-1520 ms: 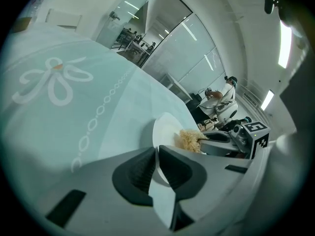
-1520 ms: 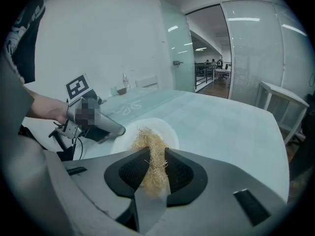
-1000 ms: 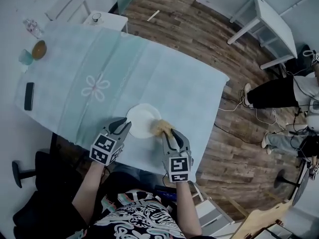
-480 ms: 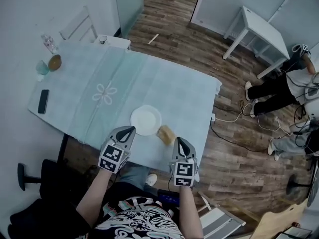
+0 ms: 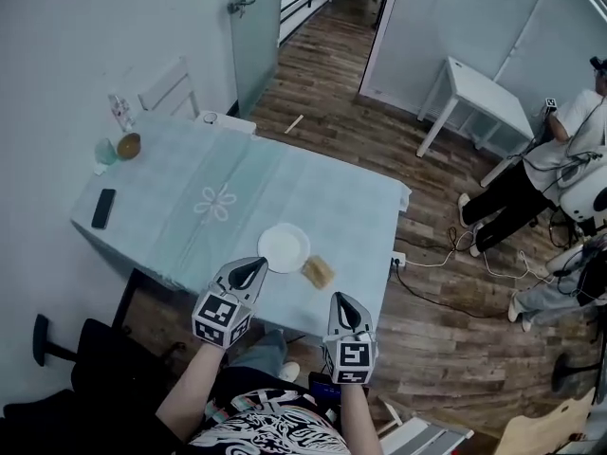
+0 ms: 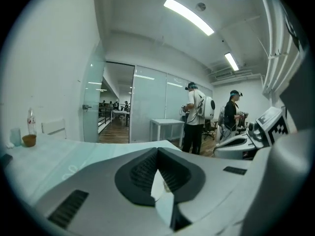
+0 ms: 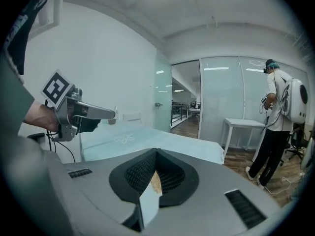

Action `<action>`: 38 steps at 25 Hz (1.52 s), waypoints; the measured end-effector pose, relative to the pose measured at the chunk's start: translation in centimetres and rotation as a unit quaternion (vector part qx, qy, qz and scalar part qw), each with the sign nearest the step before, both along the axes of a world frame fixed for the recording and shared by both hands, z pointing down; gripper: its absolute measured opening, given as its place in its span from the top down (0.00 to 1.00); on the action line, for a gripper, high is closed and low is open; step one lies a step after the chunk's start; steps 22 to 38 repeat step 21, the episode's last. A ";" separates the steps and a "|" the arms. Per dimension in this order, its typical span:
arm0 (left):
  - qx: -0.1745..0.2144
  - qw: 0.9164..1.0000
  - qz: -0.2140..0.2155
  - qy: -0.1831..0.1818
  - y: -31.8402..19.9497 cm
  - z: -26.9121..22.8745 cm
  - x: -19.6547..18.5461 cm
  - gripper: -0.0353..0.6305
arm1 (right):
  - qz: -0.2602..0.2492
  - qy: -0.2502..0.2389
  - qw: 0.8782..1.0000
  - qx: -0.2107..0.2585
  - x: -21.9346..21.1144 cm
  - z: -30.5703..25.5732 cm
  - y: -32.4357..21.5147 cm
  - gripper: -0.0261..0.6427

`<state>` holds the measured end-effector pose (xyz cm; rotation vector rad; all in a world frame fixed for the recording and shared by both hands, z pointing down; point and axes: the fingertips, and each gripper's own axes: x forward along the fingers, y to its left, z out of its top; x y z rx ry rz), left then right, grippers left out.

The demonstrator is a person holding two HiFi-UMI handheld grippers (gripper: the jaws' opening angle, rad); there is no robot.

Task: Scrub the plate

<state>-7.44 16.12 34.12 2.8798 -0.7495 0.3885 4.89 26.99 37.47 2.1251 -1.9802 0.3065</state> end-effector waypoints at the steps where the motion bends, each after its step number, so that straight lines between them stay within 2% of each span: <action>1: -0.006 1.000 -0.002 0.010 0.2 -0.4 -0.2 0.93 | 0.000 0.001 1.000 0.003 -0.1 -0.4 0.2 0.98; 3: -0.005 1.000 -0.008 0.016 0.6 -0.9 -0.7 0.93 | 0.002 0.003 1.000 0.012 -0.3 -1.2 0.7 0.98; 11: 0.048 0.999 -0.011 -0.003 3.0 -1.7 -0.7 0.92 | 0.000 0.018 0.999 0.037 0.1 -3.1 2.2 0.98; 21: 0.050 0.999 -0.015 0.007 3.1 -1.9 -2.3 0.92 | 0.007 0.021 0.999 0.040 -0.8 -3.2 2.5 0.98; 38: 0.050 0.999 -0.015 0.007 3.1 -1.9 -2.3 0.92 | 0.007 0.021 0.999 0.040 -0.8 -3.2 2.5 0.98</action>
